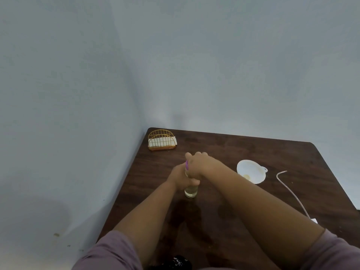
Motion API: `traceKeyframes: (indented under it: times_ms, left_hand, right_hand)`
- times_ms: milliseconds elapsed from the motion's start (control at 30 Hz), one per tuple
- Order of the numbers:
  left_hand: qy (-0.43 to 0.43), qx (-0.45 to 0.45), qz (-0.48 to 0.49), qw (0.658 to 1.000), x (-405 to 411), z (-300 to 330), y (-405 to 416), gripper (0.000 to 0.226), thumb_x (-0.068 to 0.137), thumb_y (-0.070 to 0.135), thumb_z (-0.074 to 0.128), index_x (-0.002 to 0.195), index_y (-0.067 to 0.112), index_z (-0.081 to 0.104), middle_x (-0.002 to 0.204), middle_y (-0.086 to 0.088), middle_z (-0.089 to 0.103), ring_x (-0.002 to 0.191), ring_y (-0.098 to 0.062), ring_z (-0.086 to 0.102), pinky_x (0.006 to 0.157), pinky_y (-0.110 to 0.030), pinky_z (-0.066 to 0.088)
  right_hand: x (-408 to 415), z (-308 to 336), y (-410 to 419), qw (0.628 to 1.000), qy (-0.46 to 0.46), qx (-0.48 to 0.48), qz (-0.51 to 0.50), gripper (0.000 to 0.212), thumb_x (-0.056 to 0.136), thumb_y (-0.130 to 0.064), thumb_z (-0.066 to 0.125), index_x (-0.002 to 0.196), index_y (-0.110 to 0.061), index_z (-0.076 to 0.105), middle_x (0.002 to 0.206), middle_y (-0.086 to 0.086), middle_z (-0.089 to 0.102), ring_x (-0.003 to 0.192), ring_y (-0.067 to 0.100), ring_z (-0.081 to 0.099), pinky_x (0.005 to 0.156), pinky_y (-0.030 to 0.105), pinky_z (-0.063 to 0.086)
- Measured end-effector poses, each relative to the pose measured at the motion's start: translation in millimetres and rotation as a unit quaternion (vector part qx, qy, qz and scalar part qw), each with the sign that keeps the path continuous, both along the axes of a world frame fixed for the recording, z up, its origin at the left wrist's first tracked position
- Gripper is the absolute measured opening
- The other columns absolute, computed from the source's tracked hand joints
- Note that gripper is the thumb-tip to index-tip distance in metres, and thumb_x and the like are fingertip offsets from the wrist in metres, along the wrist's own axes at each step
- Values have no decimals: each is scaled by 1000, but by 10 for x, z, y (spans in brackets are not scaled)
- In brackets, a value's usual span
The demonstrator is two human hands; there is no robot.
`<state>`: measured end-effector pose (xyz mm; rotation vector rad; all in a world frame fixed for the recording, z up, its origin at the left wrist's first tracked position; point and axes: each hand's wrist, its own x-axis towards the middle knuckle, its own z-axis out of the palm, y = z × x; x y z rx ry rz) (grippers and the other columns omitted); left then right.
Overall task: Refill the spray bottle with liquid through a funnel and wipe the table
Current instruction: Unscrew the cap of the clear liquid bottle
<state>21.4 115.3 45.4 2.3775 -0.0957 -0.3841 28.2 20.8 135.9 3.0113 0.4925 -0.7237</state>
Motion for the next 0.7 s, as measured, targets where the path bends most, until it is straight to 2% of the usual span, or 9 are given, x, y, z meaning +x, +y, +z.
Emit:
traceKeyframes:
  times_ms: [67, 133, 233, 300, 400, 467, 567, 633, 700]
  left_hand:
    - [-14, -7, 6, 1000, -12, 13, 0, 50, 77, 18, 76, 123, 11, 58, 116, -5, 64, 110, -21, 61, 91, -32, 51]
    - [-13, -18, 6, 1000, -20, 24, -4, 69, 73, 22, 79, 134, 8, 51, 129, -8, 58, 120, -22, 55, 98, -35, 47]
    - [5, -42, 23, 999, -23, 23, -5, 63, 75, 21, 79, 132, 12, 53, 122, 5, 57, 114, -13, 55, 90, -27, 44]
    - [-5, -31, 15, 999, -16, 4, 5, 55, 76, 21, 78, 127, 15, 58, 119, 1, 64, 112, -16, 60, 88, -29, 49]
    - [0, -7, 1, 1000, -4, -44, 23, 37, 80, 18, 75, 114, 11, 63, 106, -1, 66, 100, -17, 62, 79, -26, 49]
    - [1, -29, 7, 1000, 2, -58, 26, 37, 80, 16, 75, 114, 11, 63, 107, -1, 65, 100, -16, 61, 81, -24, 48]
    - [-33, -11, -20, 999, -10, -57, 25, 45, 81, 16, 73, 123, 9, 58, 118, -3, 61, 113, -17, 54, 94, -27, 42]
    - [-19, -37, -7, 999, -16, -50, 29, 52, 80, 15, 74, 129, 11, 54, 118, 1, 57, 110, -14, 53, 90, -27, 43]
    - [-17, -48, -6, 999, 1, -59, 46, 56, 78, 16, 76, 129, 14, 54, 120, 3, 58, 108, -12, 56, 87, -26, 46]
  right_hand:
    - [28, 75, -9, 998, 4, -2, 62, 54, 85, -13, 63, 132, -27, 40, 127, 9, 38, 116, 30, 39, 93, 42, 44]
    - [27, 124, -38, 994, 25, 66, 88, 60, 78, -15, 69, 129, -36, 44, 128, 3, 32, 117, 27, 34, 95, 43, 43]
    - [34, 103, -31, 978, 38, 200, -49, 62, 84, -52, 63, 135, -29, 38, 131, 7, 33, 122, 29, 36, 98, 45, 42]
    - [-15, 56, -2, 975, -42, 174, -135, 65, 88, -66, 45, 131, -16, 41, 121, 10, 47, 113, 29, 48, 89, 41, 44]
    - [-79, 15, -18, 984, -59, 122, -115, 46, 94, -48, 47, 121, -11, 49, 99, 4, 52, 92, 20, 53, 75, 33, 44]
    - [-53, 70, -32, 998, -18, 57, -17, 38, 93, -29, 54, 127, -17, 44, 114, 7, 47, 103, 24, 49, 84, 36, 47]
    - [12, 191, -58, 995, 28, 78, 61, 57, 81, -17, 65, 129, -33, 40, 126, 5, 33, 112, 25, 34, 94, 42, 43]
    - [4, 191, -52, 987, 23, 157, 33, 60, 80, -35, 69, 131, -34, 37, 130, 4, 31, 119, 26, 33, 96, 45, 42]
    - [-32, 119, -18, 985, -45, 160, -36, 62, 84, -62, 56, 129, -24, 39, 127, 7, 39, 117, 29, 41, 92, 44, 44]
